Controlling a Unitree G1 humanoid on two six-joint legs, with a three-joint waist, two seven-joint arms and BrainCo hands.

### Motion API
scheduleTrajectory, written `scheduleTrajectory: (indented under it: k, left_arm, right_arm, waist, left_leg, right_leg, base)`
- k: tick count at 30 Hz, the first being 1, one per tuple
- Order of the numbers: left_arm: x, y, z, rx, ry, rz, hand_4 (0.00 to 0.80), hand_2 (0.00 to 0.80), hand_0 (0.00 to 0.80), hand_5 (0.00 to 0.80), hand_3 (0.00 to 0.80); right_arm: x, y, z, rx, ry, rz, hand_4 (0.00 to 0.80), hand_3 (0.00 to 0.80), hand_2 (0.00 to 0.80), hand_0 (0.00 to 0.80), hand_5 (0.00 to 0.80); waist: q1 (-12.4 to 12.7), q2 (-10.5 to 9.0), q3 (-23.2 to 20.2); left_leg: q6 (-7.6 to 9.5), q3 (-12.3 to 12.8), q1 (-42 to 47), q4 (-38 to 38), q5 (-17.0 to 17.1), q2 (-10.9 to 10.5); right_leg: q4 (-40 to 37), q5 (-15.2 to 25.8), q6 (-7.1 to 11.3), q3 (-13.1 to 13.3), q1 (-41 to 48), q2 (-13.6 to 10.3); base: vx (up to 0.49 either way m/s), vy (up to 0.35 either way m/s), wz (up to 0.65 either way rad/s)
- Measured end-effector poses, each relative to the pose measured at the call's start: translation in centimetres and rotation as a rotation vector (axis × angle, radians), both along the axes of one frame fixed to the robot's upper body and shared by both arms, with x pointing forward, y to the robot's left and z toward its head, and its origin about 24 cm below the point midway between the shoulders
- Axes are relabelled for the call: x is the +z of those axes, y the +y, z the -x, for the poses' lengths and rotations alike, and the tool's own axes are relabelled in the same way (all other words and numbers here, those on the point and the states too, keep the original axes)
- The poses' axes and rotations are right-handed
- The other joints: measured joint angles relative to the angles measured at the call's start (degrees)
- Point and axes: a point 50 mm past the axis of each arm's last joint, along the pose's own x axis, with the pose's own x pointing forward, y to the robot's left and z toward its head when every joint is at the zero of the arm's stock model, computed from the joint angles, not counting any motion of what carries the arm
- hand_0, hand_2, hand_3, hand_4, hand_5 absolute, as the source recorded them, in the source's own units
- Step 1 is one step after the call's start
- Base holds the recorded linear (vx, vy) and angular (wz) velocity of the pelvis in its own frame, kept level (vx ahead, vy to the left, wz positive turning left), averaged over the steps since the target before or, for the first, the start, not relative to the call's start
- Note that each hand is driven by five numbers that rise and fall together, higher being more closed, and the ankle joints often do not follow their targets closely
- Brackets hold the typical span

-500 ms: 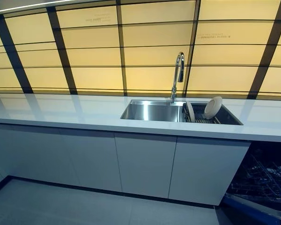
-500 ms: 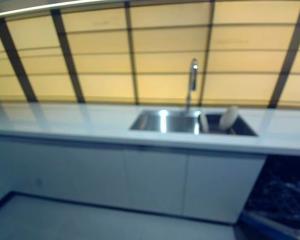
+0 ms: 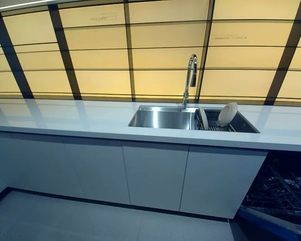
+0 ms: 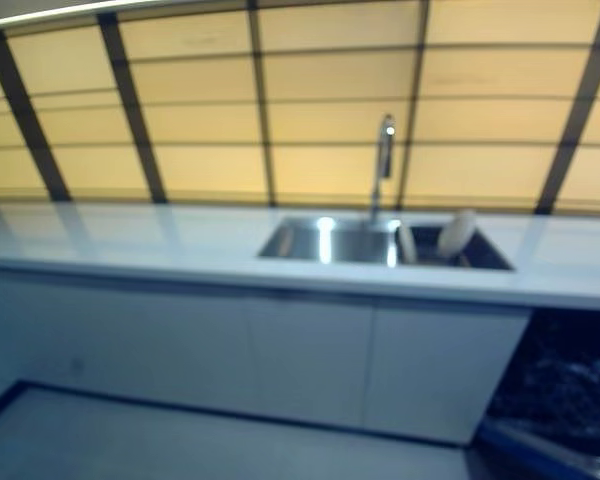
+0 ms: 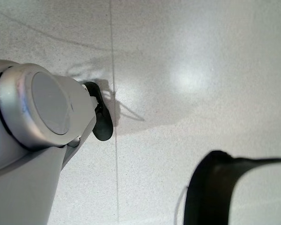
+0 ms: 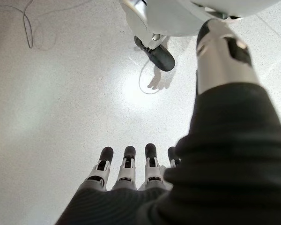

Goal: Take plates into dishwasher

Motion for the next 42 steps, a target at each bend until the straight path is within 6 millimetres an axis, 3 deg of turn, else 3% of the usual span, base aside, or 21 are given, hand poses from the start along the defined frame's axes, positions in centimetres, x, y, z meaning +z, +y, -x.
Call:
scheduleTrajectory:
  k: [19,24,26,27,28,29,30,33,36,38,42]
  left_arm:
    - [0.1,0.1,-0.8,0.005,-0.007,-0.024,0.000,0.000,0.000,0.000,0.000]
    - [0.4,0.1,-1.9,0.061,-0.039,-0.027,0.000,0.000,0.000,0.000,0.000]
    - [0.6,0.8,-2.6,0.098,-0.054,-0.052,0.000,0.000,0.000,0.000,0.000]
    - [0.9,1.0,-3.6,0.126,-0.084,-0.055,0.000,0.000,0.000,0.000,0.000]
    - [0.9,1.1,-3.7,0.152,-0.093,-0.049,0.000,0.000,0.000,0.000,0.000]
    - [0.9,1.0,-3.7,0.189,-0.100,-0.041,0.000,0.000,0.000,0.000,0.000]
    - [0.9,0.9,-3.8,0.206,-0.110,-0.035,0.000,0.000,0.000,0.000,0.000]
    - [0.5,0.7,-2.5,0.234,-0.074,-0.040,0.000,0.000,0.000,0.000,0.000]
    - [0.2,0.9,-1.1,0.285,-0.020,-0.047,0.000,0.000,0.000,0.000,0.000]
    - [0.1,0.9,-0.1,0.296,0.007,-0.051,0.000,0.000,0.000,0.000,0.000]
    - [0.2,0.8,-0.6,0.328,-0.017,-0.032,0.000,0.000,0.000,0.000,0.000]
  right_arm:
    - [0.2,0.0,-1.2,-0.003,-0.025,0.002,0.000,0.000,0.000,0.000,0.000]
    - [0.4,0.0,-2.2,0.005,-0.049,0.004,0.000,0.000,0.000,0.000,0.000]
    - [0.6,0.2,-3.5,0.008,-0.072,0.000,0.000,0.000,0.000,0.000,0.000]
    - [0.8,0.2,-4.1,0.011,-0.085,0.004,0.000,0.000,0.000,0.000,0.000]
    - [0.8,0.1,-4.2,0.010,-0.085,0.008,0.000,0.000,0.000,0.000,0.000]
    - [1.0,-0.5,-4.2,0.004,-0.077,0.031,0.000,0.000,0.000,0.000,0.000]
    - [1.1,-0.8,-4.0,-0.001,-0.065,0.046,0.000,0.000,0.000,0.000,0.000]
    - [1.3,-1.8,-3.8,-0.009,-0.052,0.074,0.000,0.000,0.000,0.000,0.000]
    - [1.3,-1.9,-3.6,-0.031,-0.042,0.073,0.000,0.000,0.000,0.000,0.000]
    - [1.2,-1.8,-3.1,-0.045,-0.033,0.069,0.000,0.000,0.000,0.000,0.000]
    - [1.3,-2.0,-3.3,-0.067,-0.033,0.077,0.000,0.000,0.000,0.000,0.000]
  waist:
    - [-0.1,0.07,2.1]
    - [0.0,-0.57,3.6]
    - [0.3,-2.40,5.1]
    - [0.9,-3.72,6.3]
    - [1.5,-4.34,6.5]
    - [2.9,-4.63,7.4]
    - [3.4,-4.13,7.8]
    - [5.9,-0.61,9.2]
    - [7.7,1.52,10.8]
    - [9.3,1.82,11.1]
    - [9.2,1.27,10.5]
  left_leg:
    - [-0.20,0.9,0.1,0.1,-0.2,0.3]
    - [-0.90,0.7,-2.4,5.5,-2.2,1.0]
    - [-2.78,-1.1,-8.1,15.0,-2.1,0.5]
    - [-4.52,-1.5,-12.1,22.3,-1.0,-0.2]
    - [-5.55,-1.6,-13.1,24.4,0.4,-0.4]
    - [-7.32,-1.9,-18.4,32.6,1.9,-0.3]
    - [-7.40,-1.6,-19.7,32.7,1.5,-0.3]
    - [-7.54,-2.0,-19.5,17.1,1.8,0.6]
    - [-7.44,-4.8,-18.1,5.8,2.0,1.1]
    - [-7.45,-4.9,-17.9,5.5,2.0,1.2]
    - [-6.68,-4.9,-17.0,11.6,2.0,0.8]
  right_leg:
    - [0.1,-0.1,-0.15,1.0,-0.3,0.3]
    - [1.7,-0.9,-0.92,1.0,-1.0,0.7]
    - [5.4,-2.6,-2.27,1.5,-3.9,0.0]
    - [7.8,-3.4,-2.82,2.4,-5.2,-1.5]
    - [8.1,-3.4,-2.95,3.0,-5.3,-1.8]
    - [8.0,-3.2,-3.85,4.0,-4.5,-1.8]
    - [7.8,-3.0,-4.12,4.1,-4.2,-1.6]
    - [7.7,-2.7,-5.39,6.2,-3.8,1.4]
    - [6.9,-2.2,-6.12,7.7,-2.3,4.2]
    - [6.9,-2.7,-6.27,9.1,-1.0,4.9]
    - [10.4,-6.5,-3.86,11.7,-1.7,3.8]
  base:
    - [0.003,-0.034,-0.03]
    - [-0.015,-0.078,0.01]
    - [0.015,-0.071,0.04]
    - [0.086,-0.028,-0.13]
    - [0.188,0.005,-0.18]
    - [0.280,0.044,-0.09]
    - [0.382,0.072,-0.06]
    - [0.429,0.115,-0.36]
    - [0.237,0.092,-0.35]
    - [0.270,0.179,-0.52]
    - [0.418,0.153,-0.38]
